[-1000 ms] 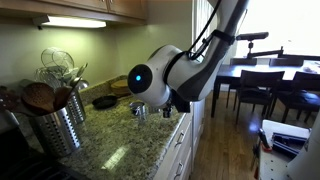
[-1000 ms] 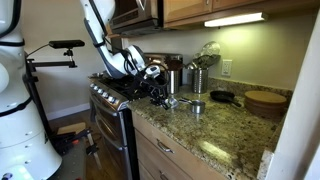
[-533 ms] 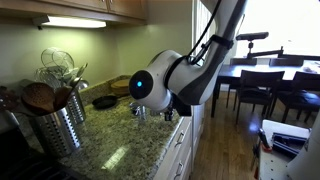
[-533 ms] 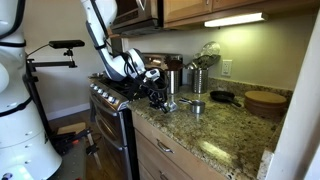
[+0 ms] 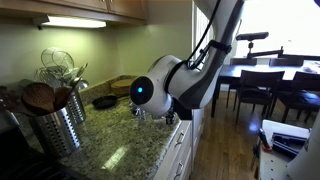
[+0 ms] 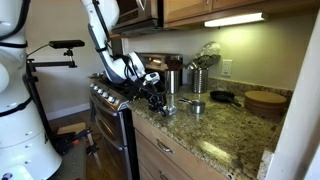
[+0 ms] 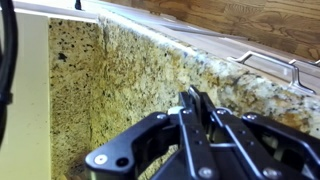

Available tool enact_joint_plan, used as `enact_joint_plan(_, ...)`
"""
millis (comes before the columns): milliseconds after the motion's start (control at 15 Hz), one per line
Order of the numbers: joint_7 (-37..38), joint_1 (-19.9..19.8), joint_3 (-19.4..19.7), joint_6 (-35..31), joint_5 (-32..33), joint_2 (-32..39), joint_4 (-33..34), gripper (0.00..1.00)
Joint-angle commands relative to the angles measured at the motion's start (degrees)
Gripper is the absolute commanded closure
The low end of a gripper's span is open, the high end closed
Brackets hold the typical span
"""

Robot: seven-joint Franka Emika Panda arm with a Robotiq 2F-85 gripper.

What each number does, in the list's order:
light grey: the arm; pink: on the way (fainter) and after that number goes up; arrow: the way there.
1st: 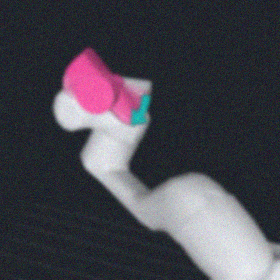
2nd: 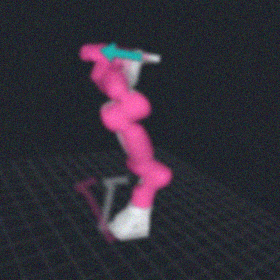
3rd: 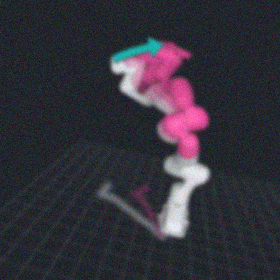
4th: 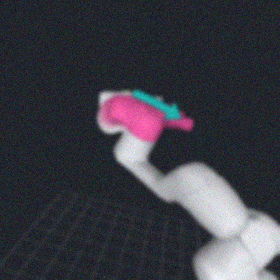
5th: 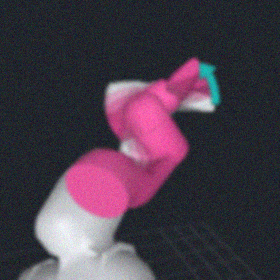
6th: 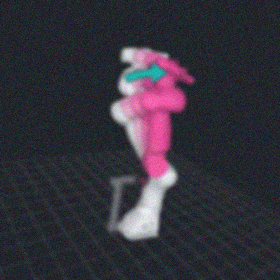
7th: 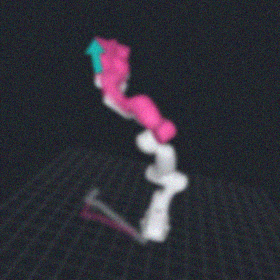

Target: Unstack the cups

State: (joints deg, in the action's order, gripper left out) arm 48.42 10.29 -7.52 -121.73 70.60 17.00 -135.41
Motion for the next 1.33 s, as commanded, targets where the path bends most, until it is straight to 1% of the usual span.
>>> enact_joint_plan(0, 2.79, 0.58, 0.05, 1.75, 2.04, 0.76, 0.55, 0.97)
enact_joint_plan(800, 4.73, 0.46, 0.34, 1.95, 3.71, 2.71, 2.09, 0.97)
enact_joint_plan(867, 4.67, 0.39, 0.37, 1.88, 3.84, 2.80, 2.16, 0.63)
enact_joint_plan(933, 4.64, 0.37, 0.40, 1.89, 3.95, 2.94, 2.28, 0.62)
enact_joint_plan(1200, 4.58, 0.31, 0.53, 2.06, 3.93, 3.47, 2.72, 0.38)
enact_joint_plan(1267, 4.53, 0.29, 0.56, 2.11, 3.87, 3.45, 2.75, 0.30)
